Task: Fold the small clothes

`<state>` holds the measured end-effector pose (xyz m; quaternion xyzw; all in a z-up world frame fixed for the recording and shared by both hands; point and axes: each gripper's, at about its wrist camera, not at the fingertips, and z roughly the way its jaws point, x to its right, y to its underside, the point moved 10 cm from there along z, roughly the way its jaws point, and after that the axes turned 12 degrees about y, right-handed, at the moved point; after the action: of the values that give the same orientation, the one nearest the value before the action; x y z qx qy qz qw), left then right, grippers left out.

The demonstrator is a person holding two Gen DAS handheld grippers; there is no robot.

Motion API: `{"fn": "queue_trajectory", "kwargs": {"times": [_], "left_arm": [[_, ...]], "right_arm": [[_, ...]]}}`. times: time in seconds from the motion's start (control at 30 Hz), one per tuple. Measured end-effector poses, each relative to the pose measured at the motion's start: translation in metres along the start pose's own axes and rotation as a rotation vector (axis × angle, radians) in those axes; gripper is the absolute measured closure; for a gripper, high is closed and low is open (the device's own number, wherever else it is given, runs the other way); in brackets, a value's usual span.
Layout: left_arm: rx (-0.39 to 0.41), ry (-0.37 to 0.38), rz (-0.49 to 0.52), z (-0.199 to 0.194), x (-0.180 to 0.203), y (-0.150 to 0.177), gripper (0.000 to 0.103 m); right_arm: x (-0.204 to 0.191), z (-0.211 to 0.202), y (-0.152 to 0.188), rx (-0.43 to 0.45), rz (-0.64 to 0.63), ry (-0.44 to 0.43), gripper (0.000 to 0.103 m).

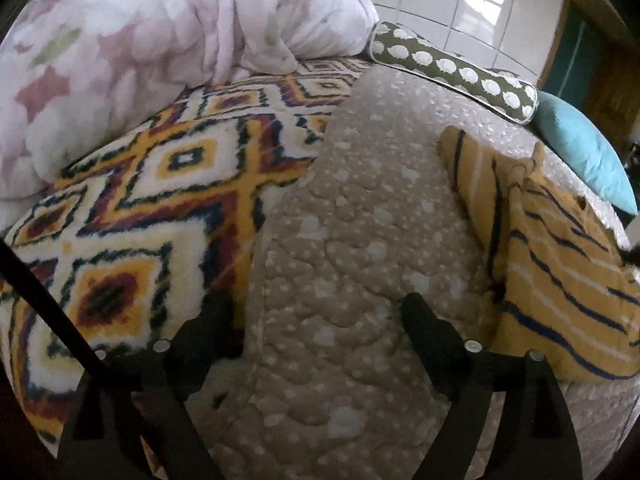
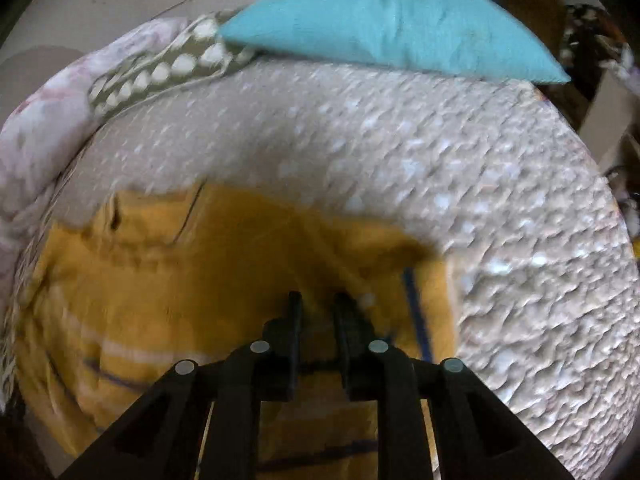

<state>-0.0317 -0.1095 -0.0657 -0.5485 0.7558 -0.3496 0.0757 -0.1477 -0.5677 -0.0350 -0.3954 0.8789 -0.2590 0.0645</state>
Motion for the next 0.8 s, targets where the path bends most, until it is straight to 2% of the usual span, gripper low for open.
{"fn": "queue_trajectory", "kwargs": {"times": [0.07,0.13,0.23,0.27,0.43,0.53,0.6,0.67,0.73,0.8], "left_arm": [[-0.001,0.002,0.01,0.001,0.003,0.001,0.012],[-0.001,0.008,0.009,0.002,0.004,0.0,0.011],[0.01,0.022,0.003,0.001,0.004,0.0,0.011],[0.013,0.028,0.0,0.0,0.003,0.0,0.011],[0.029,0.053,-0.013,-0.001,0.002,0.0,0.011],[0.032,0.055,-0.012,-0.001,0.002,0.0,0.01],[0.033,0.058,-0.014,-0.001,0.002,-0.001,0.01],[0.034,0.059,-0.014,-0.001,0.002,-0.001,0.01],[0.035,0.061,-0.015,-0.001,0.002,0.0,0.01],[0.035,0.061,-0.015,-0.001,0.002,0.0,0.01]], "right_arm": [[-0.007,-0.03,-0.012,0.106,0.009,0.03,0.084],[-0.044,-0.064,-0.015,0.17,-0.038,-0.065,0.083],[-0.115,-0.085,-0.007,0.166,-0.168,-0.195,0.083],[-0.15,-0.088,-0.001,0.156,-0.237,-0.242,0.083],[-0.263,-0.065,0.009,0.118,-0.403,-0.295,0.083],[-0.326,-0.03,0.012,0.042,-0.488,-0.261,0.083],[-0.346,-0.021,0.004,0.072,-0.513,-0.21,0.082],[-0.364,-0.02,0.0,0.065,-0.527,-0.204,0.082],[-0.365,-0.026,-0.005,0.077,-0.532,-0.188,0.082],[-0.362,-0.051,-0.007,0.118,-0.524,-0.229,0.08]]}}
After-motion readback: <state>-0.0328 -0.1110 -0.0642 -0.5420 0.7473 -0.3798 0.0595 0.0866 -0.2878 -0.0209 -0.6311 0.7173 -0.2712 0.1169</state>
